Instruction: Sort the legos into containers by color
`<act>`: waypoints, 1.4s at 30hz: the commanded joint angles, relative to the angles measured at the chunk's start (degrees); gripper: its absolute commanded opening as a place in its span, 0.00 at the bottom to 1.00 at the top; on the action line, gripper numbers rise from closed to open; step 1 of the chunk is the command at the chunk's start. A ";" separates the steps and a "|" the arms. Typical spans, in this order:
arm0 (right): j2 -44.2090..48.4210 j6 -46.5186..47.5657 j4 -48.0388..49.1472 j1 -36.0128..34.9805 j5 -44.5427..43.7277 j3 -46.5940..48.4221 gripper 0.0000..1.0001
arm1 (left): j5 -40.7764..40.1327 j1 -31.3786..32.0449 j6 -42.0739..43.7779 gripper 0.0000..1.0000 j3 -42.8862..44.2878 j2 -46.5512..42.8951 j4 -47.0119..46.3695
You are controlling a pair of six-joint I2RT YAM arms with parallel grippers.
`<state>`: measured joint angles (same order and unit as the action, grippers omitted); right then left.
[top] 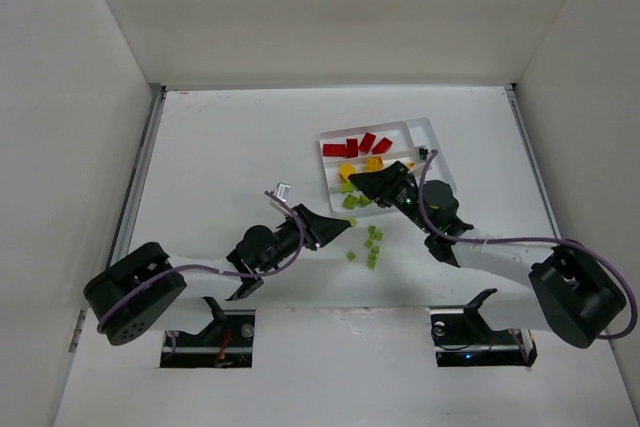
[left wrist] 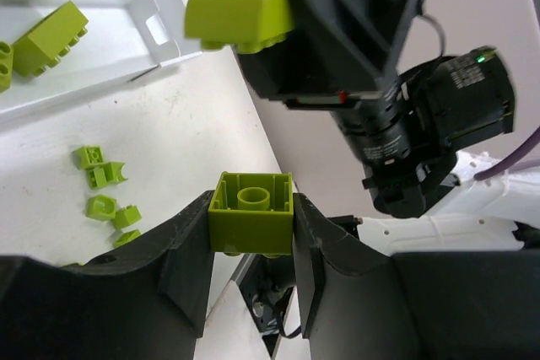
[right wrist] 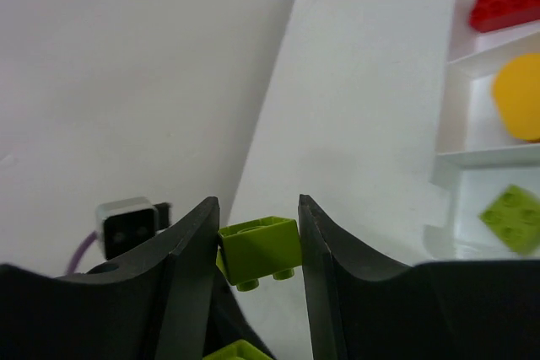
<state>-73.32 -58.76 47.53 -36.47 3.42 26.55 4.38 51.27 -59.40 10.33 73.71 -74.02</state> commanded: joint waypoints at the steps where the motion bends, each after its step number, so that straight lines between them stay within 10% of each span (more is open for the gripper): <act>1: 3.88 4.53 -5.76 2.49 -7.36 -2.11 0.37 | 0.54 -1.38 0.60 0.19 0.83 -2.52 -9.66; 11: 5.91 10.69 -22.91 8.73 -19.94 -1.14 0.38 | -1.22 -2.27 2.35 0.19 8.21 1.78 0.27; 18: 3.01 10.60 -22.57 12.08 -19.41 -0.71 0.41 | -1.22 -1.92 4.55 0.19 14.62 6.87 5.11; 29: 1.95 9.98 -21.25 14.63 -19.86 -0.62 0.70 | -2.80 -3.50 9.56 0.18 22.98 13.21 14.86; 42: 11.01 8.93 -15.98 12.70 -21.79 -7.30 0.69 | -15.71 -3.24 22.82 0.18 32.03 15.93 41.13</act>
<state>-61.56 -49.36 27.90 -22.63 -17.61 19.88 -6.24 47.57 -42.13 38.50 88.68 -40.71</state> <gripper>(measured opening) 0.692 0.341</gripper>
